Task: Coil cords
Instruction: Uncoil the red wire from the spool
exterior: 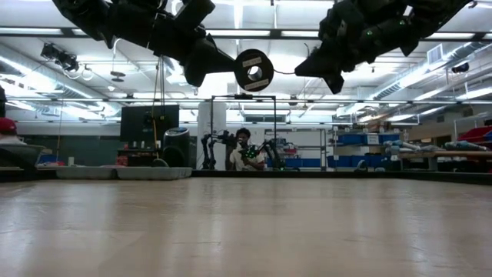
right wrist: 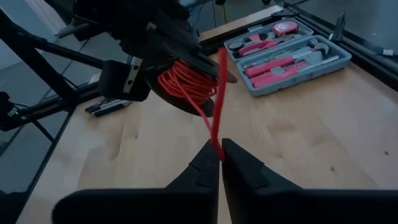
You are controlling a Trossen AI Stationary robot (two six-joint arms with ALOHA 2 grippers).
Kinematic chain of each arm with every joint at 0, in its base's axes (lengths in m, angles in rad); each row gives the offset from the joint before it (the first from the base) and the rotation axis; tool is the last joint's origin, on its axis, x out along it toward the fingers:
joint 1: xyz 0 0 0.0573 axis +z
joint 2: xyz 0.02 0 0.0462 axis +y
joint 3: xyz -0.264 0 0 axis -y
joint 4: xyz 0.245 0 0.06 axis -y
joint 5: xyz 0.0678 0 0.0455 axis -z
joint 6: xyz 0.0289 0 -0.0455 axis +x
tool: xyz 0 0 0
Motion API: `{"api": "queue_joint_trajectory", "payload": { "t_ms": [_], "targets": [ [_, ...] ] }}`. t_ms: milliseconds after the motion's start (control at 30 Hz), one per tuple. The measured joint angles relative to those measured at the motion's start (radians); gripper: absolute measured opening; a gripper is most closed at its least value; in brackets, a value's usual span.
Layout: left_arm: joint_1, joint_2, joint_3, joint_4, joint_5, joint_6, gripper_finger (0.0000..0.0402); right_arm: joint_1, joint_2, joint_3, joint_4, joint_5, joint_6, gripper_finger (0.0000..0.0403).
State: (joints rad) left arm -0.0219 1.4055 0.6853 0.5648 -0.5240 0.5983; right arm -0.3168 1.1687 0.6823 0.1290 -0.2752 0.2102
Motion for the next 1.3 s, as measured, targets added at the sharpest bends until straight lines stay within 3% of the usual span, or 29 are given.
{"api": "queue_joint_trajectory", "payload": {
  "t_ms": [267, 567, 800, 967, 1167, 1300],
  "targets": [
    [0.000, 0.000, 0.000, -0.016, -0.022, 0.000, 0.0000, 0.002, 0.000, 0.000, 0.006, 0.002, -0.009, 0.0002],
    [0.005, 0.000, 0.001, -0.029, -0.138, -0.003, 0.0000, 0.075, 0.007, 0.000, 0.237, 0.032, -0.010, 0.0001],
    [0.005, 0.000, 0.020, -0.017, -0.162, -0.072, 0.0000, 0.178, 0.045, 0.000, 0.274, 0.154, -0.011, 0.0001],
    [-0.002, 0.000, 0.055, -0.016, -0.151, -0.135, 0.0000, 0.231, 0.097, 0.000, 0.337, 0.234, -0.029, 0.0000],
    [-0.006, 0.000, 0.095, -0.014, -0.044, -0.281, 0.0000, 0.276, 0.178, 0.001, 0.407, 0.359, -0.061, 0.0000],
    [-0.007, 0.000, 0.100, -0.006, 0.014, -0.326, 0.0000, 0.299, 0.184, 0.001, 0.358, 0.427, -0.082, 0.0000]
  ]
}}
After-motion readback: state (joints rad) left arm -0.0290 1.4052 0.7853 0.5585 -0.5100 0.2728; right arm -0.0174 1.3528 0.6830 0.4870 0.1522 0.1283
